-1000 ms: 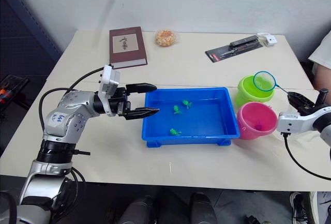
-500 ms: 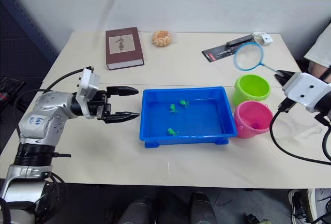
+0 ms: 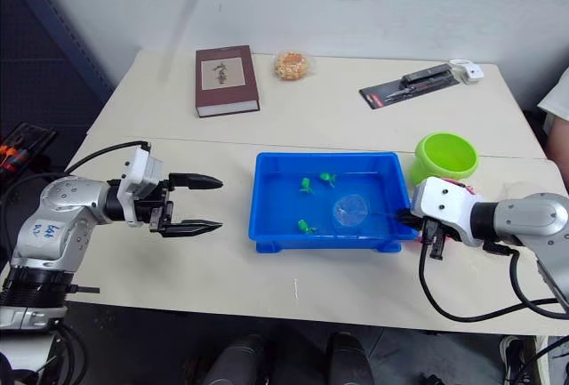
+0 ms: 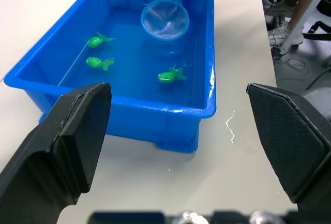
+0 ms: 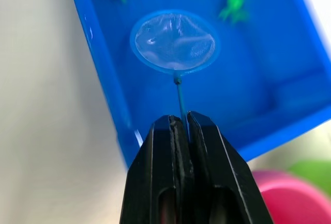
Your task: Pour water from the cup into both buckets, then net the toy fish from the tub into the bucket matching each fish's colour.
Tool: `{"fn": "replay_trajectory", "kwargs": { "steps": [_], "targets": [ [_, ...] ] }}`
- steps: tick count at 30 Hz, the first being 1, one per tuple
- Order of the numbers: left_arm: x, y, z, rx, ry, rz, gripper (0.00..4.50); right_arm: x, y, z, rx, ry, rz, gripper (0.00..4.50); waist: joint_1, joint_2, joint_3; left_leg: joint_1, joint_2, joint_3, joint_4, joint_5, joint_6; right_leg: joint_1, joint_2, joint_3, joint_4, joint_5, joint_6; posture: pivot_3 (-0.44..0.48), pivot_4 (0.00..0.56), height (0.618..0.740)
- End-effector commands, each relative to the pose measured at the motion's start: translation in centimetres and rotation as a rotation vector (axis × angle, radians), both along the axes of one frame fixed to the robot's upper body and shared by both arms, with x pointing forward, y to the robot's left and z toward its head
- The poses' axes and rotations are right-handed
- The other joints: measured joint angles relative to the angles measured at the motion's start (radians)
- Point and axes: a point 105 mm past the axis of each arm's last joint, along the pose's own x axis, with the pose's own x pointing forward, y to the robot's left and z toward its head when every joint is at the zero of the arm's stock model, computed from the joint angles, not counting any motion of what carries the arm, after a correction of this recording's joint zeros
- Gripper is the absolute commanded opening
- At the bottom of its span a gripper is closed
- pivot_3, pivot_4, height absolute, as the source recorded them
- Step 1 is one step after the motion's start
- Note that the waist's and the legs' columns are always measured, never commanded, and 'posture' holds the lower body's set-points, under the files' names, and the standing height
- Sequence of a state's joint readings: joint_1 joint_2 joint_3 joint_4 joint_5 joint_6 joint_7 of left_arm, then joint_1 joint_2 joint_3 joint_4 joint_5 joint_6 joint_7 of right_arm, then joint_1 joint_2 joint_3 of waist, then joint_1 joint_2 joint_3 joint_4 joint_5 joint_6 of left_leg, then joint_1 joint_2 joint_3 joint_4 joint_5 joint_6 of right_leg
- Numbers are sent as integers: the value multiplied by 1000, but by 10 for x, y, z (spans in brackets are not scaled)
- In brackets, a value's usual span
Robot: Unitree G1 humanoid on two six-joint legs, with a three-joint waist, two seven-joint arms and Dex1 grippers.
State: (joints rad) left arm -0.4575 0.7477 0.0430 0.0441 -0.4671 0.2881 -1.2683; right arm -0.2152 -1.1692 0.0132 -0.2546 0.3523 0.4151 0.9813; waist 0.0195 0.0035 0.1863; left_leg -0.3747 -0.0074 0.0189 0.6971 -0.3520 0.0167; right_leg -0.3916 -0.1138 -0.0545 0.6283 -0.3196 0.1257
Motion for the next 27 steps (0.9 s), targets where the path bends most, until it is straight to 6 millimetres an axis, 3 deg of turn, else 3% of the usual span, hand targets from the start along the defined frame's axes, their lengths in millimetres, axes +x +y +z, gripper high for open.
{"fn": "replay_trajectory", "kwargs": {
  "steps": [1,7,12,18,27],
  "targets": [
    [-1,-3,12,-9,-38,0,4491,13,-2,-3,34,38,-91,0,-1,0,0,0,0,0,0,0,0,0,0,0,0,0,0,0,150,738],
    [1,-6,16,-16,-22,11,4491,36,0,-11,68,118,-223,0,-11,0,0,0,0,0,-1,0,0,-1,0,0,0,0,0,0,150,738],
    [3,-7,20,-38,-6,27,4491,49,20,-13,101,113,-225,0,-21,0,0,0,0,0,-1,0,0,-1,0,0,0,0,0,0,150,738],
    [5,-6,21,-44,-3,59,4491,57,42,-8,159,72,-209,0,-21,0,0,-1,0,0,-1,0,0,-1,0,0,0,0,0,0,150,738],
    [6,-5,18,-41,2,85,4491,56,61,-4,235,53,-186,0,-21,0,0,-1,0,0,-1,0,0,-2,0,0,0,0,0,0,150,738]
  ]
}}
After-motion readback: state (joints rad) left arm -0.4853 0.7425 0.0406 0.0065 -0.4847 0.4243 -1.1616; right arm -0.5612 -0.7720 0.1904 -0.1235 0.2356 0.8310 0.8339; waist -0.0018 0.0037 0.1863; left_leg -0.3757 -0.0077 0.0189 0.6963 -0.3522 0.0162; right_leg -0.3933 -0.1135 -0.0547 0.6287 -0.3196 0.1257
